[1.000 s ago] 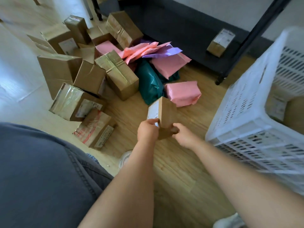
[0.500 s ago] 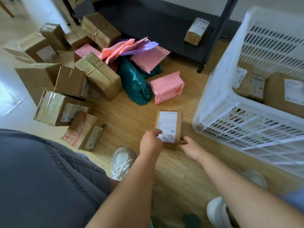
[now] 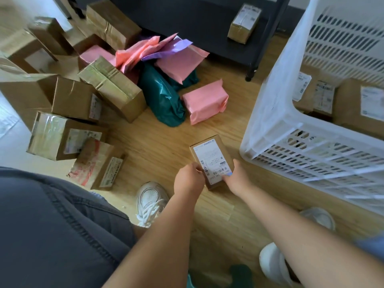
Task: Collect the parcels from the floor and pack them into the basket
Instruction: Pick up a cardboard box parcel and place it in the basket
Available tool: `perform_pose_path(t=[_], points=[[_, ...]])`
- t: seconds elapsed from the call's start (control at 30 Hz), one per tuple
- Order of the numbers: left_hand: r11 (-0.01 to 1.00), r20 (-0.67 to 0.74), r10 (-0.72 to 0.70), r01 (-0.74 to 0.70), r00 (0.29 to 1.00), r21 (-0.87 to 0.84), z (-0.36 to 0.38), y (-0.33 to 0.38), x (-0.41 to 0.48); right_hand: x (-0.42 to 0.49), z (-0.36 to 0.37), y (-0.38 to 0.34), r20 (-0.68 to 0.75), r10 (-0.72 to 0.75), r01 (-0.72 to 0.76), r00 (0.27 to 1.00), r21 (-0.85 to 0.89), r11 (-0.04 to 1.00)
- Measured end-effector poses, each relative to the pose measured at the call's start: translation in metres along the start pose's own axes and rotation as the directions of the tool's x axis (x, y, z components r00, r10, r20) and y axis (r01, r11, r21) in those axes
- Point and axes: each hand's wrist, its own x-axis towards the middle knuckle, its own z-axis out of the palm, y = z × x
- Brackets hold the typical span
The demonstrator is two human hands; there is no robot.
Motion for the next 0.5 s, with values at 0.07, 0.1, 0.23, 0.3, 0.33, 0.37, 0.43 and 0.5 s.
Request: perform_pose_path(t=[0.07, 0.1, 0.23, 0.3, 0.33, 0.37, 0.43, 0.5], points=[[0.997, -0.07, 0.057, -0.054, 0.996, 0.048, 0.001, 0.001, 0.0, 0.001, -0.007, -0.001, 0.034, -0.028, 0.031, 0.999, -0.086, 0.996], [0.993, -0.109, 0.097, -0.09, 0.989, 0.071, 0.001, 0.001, 0.001, 0.0, -0.01, -0.002, 0.055, -0.05, 0.056, 0.997, -0.117, 0.991], [0.914, -0.151, 0.325, -0.269, 0.933, 0.304, 0.0, 0.001, 0.008, 0.004, -0.022, -0.007, 0.134, -0.179, 0.212, 0.975, -0.299, 0.93], [0.815, -0.068, 0.429, -0.353, 0.901, 0.46, -0.002, 0.004, 0.012, 0.008, -0.026, -0.009, 0.168, -0.223, 0.272, 0.96, -0.375, 0.886], [0.769, -0.001, 0.44, -0.376, 0.898, 0.517, -0.002, 0.006, 0.015, 0.009, -0.027, -0.01, 0.183, -0.228, 0.285, 0.956, -0.4, 0.871], [0.737, 0.065, 0.419, -0.381, 0.906, 0.558, -0.002, 0.006, 0.017, 0.009, -0.027, -0.011, 0.195, -0.234, 0.297, 0.952, -0.42, 0.857], [0.723, 0.151, 0.331, -0.353, 0.932, 0.594, -0.001, 0.002, 0.02, 0.006, -0.028, -0.012, 0.2, -0.243, 0.308, 0.949, -0.43, 0.849], [0.736, 0.162, 0.289, -0.328, 0.943, 0.592, 0.0, -0.001, 0.022, 0.003, -0.027, -0.009, 0.155, -0.249, 0.292, 0.956, -0.421, 0.859]])
